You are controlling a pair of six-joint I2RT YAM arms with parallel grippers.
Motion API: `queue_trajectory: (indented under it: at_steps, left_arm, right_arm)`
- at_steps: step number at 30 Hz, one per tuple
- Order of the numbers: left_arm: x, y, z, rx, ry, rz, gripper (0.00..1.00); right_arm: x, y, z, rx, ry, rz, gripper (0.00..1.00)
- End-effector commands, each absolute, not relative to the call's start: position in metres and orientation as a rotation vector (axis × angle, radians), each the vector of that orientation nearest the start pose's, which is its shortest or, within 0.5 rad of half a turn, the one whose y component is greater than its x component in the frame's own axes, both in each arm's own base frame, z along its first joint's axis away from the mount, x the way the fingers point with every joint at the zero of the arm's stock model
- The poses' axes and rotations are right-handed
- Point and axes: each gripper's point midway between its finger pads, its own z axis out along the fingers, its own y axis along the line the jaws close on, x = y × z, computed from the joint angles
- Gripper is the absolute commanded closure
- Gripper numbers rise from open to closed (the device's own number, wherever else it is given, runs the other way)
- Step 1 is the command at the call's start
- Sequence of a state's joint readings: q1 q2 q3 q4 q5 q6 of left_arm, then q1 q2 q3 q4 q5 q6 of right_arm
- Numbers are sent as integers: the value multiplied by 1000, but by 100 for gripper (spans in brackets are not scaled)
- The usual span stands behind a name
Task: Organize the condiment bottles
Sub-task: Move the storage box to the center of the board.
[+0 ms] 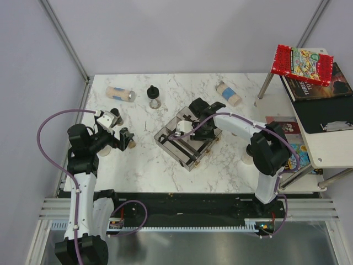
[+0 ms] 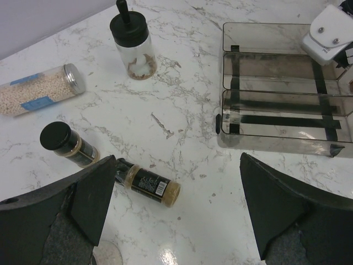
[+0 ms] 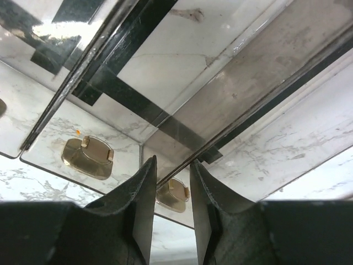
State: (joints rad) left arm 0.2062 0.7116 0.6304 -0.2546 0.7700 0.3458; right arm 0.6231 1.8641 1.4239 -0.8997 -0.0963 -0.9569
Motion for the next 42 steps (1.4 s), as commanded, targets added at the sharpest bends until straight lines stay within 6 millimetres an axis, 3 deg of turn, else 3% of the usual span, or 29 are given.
queue_trajectory:
  at_steps: [1, 10, 25, 29, 34, 35, 38, 40, 41, 42]
  left_arm:
    - [271, -61, 221, 679, 1678, -343, 1]
    - [270, -61, 221, 679, 1677, -342, 1]
    - [271, -60, 220, 675, 1682, -344, 1]
    - [272, -59, 218, 671, 1691, -347, 1]
    - [273, -59, 217, 673, 1694, -347, 1]
    - [273, -59, 216, 670, 1696, -348, 1]
    - [273, -59, 216, 670, 1698, -351, 1]
    - [273, -59, 216, 672, 1698, -350, 1]
    - [273, -59, 216, 671, 1697, -350, 0]
    - [273, -60, 216, 672, 1698, -352, 1]
  right_arm:
    - [321, 216, 72, -2170, 1915, -19, 64]
    - [321, 218, 63, -2216, 1889, -51, 76]
    - [348, 218, 76, -2284, 1670, -246, 79]
    - [353, 215, 71, -2335, 1566, -381, 78]
    - [355, 217, 71, -2350, 1522, -404, 78]
    - [357, 218, 71, -2348, 1508, -413, 77]
    - [363, 219, 76, -2326, 1497, -446, 60]
    - [357, 222, 75, -2320, 1541, -384, 46]
    - [359, 231, 85, -2287, 1552, -344, 36]
    - [352, 240, 81, -2275, 1586, -240, 33]
